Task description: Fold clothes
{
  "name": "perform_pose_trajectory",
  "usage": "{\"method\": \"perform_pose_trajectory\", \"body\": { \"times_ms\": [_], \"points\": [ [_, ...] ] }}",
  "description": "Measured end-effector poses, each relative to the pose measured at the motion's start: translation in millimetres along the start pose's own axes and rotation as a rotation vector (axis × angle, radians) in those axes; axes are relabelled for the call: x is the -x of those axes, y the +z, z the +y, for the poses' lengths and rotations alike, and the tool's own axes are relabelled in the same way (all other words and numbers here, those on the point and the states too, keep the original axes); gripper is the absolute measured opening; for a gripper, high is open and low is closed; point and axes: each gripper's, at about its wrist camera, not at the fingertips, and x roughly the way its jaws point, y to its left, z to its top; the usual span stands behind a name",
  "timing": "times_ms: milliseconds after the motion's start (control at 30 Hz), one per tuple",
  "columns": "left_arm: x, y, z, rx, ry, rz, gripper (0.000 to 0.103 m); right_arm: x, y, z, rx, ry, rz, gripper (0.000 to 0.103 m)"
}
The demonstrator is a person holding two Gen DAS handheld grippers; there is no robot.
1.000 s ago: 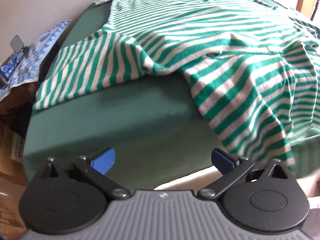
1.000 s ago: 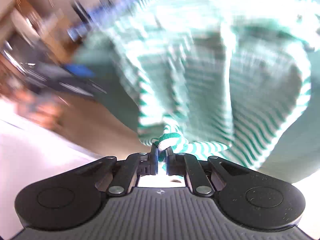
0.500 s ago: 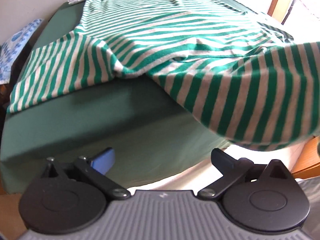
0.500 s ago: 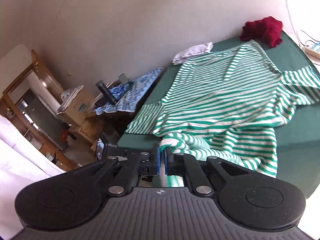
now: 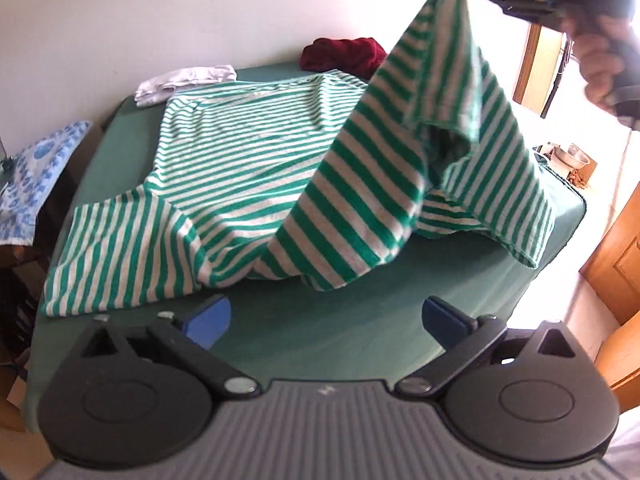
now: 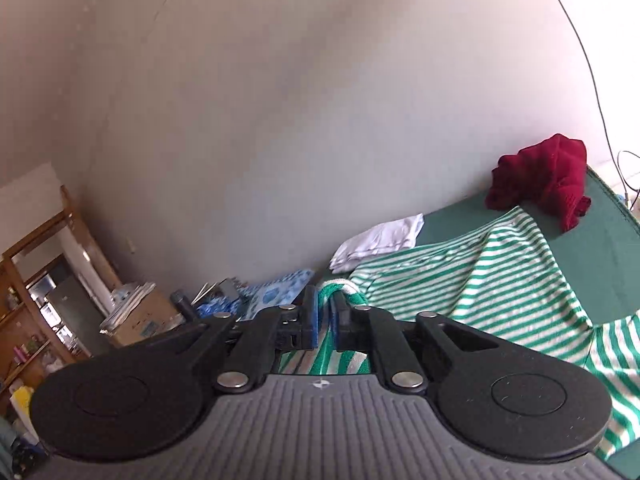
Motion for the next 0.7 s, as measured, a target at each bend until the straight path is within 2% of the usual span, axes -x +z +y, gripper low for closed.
{"method": "perform_pose_trajectory", "body": {
  "times_ms": [33,67,100,167,267,367,433,533,700],
  "points": [
    [-0.2,0.8,-3.9,-0.011,0.015,-0.002,0.102,-15.4,-1.9,-10.1,0.009,-0.08,0.018,0.033],
    [0.2,0.9,-7.2,-0.03,0.035,-0.006,0.102,-30.9,-4.0,-20.1,0.019,-0.163,0.038,0.057],
    [0.5,-0.1,-9.4,-0.044,0.052,-0.008,0.102,-38.0,-8.3,-25.1,0.041,-0.284,0.043,0.06],
    [0.8,-4.4,-11.5,-0.061,0.082,-0.009,0.102,-30.1,-22.7,-29.5,0.047,-0.417,0.008,0.05],
    [-2.4,-8.6,-11.6,-0.065,0.106,0.001,0.102,-2.6,-56.1,-16.3,0.066,-0.241,0.049,0.05],
    [-12.0,-3.0,-9.6,-0.055,0.094,0.013,0.102,-2.1,-104.4,18.5,0.308,-0.209,0.141,0.059],
    [-16.6,4.4,-11.2,-0.058,0.084,0.007,0.102,-19.2,-138.7,41.2,0.529,-0.25,0.206,0.059],
    [-25.8,18.1,-18.0,-0.066,0.078,-0.003,0.102,-58.7,-176.8,57.6,0.763,-0.359,0.261,0.056],
    [-34.5,20.7,-24.6,-0.105,0.114,0.008,0.101,-105.2,-195.3,51.7,0.886,-0.463,0.294,0.053]
  ]
}}
